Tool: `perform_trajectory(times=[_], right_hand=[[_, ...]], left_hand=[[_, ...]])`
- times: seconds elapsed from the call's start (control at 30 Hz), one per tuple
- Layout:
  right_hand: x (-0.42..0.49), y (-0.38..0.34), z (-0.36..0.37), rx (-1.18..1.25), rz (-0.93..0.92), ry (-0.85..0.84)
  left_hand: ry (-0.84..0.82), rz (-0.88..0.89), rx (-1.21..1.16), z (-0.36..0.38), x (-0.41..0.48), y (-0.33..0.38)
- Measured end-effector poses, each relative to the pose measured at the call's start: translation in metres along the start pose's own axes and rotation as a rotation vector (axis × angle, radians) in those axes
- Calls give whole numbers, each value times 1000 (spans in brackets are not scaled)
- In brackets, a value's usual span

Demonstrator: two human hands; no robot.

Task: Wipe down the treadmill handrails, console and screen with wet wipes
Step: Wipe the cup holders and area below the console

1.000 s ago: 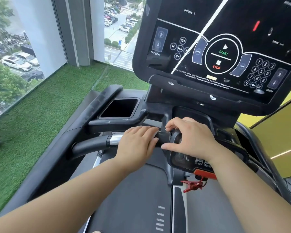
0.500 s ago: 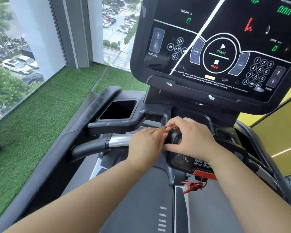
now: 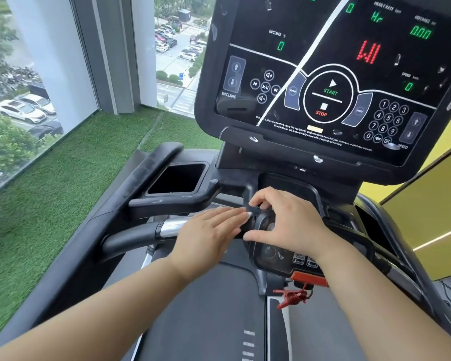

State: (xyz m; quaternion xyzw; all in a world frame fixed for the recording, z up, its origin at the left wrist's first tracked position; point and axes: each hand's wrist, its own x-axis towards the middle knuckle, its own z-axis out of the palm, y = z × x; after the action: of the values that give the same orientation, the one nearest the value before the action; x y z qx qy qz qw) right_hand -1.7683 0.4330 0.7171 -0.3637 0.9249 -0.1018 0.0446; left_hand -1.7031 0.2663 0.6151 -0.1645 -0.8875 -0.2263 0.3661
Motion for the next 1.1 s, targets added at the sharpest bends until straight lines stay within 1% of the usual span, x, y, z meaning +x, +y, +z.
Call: perform_trajectory(times=[0.07, 0.1, 0.2, 0.23, 0.27, 0.3, 0.37, 0.43, 0.5, 0.57, 0.67, 0.73, 0.8, 0.9, 1.0, 1.1], right_hand=[[-1, 1, 0, -2, 3, -11], [0, 1, 0, -2, 2, -8], [0, 0, 2, 7, -1, 4], [0, 0, 2, 11, -1, 11], [0, 0, 2, 13, -1, 16], [0, 0, 1, 15, -3, 19], [-1, 0, 0, 13, -5, 15], [-2, -1, -2, 12, -3, 3], [-2, -1, -3, 18, 1, -2], [-3, -1, -4, 26, -2, 4], [-2, -2, -2, 32, -6, 10], [-2, 0, -1, 44, -12, 18], [-1, 1, -1, 80, -9, 23], [-1, 4, -1, 143, -7, 39], [-1, 7, 2, 183, -7, 83], [1, 6, 3, 165, 7, 83]], left_hand=[[-18, 32, -12, -10, -7, -10], [-22, -5, -6, -12, -7, -12], [-28, -239, 95, -3, 9, -1], [-32, -282, 114, 2, 16, 7], [-31, -288, 106, 6, 20, 14], [-27, -266, 88, 10, 21, 19], [-38, -164, 44, 10, 15, 16], [-77, -34, 5, 2, 3, 2], [-93, 66, 16, -8, -7, -16], [-82, 60, 56, -12, -9, -24], [-32, -131, 142, -4, 3, -8], [-13, -177, 117, 7, 12, 8], [-11, -129, 72, 12, 12, 11], [-25, 29, 46, 5, -8, -3], [-63, 196, 142, -4, -23, -18], [-54, 249, 201, 2, -15, -18]])
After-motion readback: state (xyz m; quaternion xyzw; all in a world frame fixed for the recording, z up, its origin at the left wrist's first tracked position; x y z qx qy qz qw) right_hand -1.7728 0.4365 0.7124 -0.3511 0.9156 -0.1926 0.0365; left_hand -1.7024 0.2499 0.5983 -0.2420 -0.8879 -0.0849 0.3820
